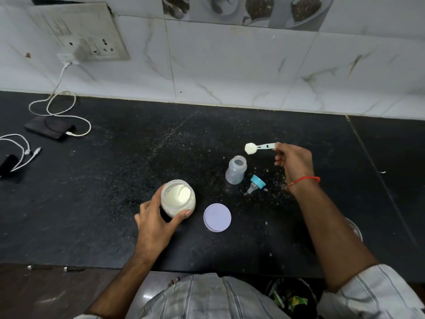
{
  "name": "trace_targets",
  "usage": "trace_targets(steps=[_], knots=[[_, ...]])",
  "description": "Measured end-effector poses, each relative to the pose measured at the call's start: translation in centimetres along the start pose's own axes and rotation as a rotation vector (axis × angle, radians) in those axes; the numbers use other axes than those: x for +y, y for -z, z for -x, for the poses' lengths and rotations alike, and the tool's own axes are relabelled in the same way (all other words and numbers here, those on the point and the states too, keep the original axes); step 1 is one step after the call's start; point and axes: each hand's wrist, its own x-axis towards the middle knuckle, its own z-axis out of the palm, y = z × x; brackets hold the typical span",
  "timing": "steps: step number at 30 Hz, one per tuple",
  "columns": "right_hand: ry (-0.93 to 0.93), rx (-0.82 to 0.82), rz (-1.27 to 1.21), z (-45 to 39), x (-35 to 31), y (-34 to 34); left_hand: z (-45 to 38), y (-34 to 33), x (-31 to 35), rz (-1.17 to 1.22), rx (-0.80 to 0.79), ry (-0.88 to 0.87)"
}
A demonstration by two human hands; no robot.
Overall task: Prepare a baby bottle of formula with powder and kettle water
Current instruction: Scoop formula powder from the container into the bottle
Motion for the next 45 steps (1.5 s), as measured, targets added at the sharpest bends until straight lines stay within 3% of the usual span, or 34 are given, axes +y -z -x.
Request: trace_targets(steps=[14,24,34,45], knots=[[0.162,0.02,0.232,-0.2,2.2,-1.1,0.2,0.0,0.6,0.001,-0.021,0.017],[0.609,0.007,0.559,0.3,2.6,-2.2,0.1,-0.1,0.5,-0.008,-0.016,0.014],[0.789,-0.003,0.629,0.7,2.9,-1.8,0.0,-0.2,0.2,-0.018,0.0,0.0],[1.086,-0.165,0.697,1.5,3.0,-1.1,0.0,-0.1,0.4,-0.019,0.006,-0.011]])
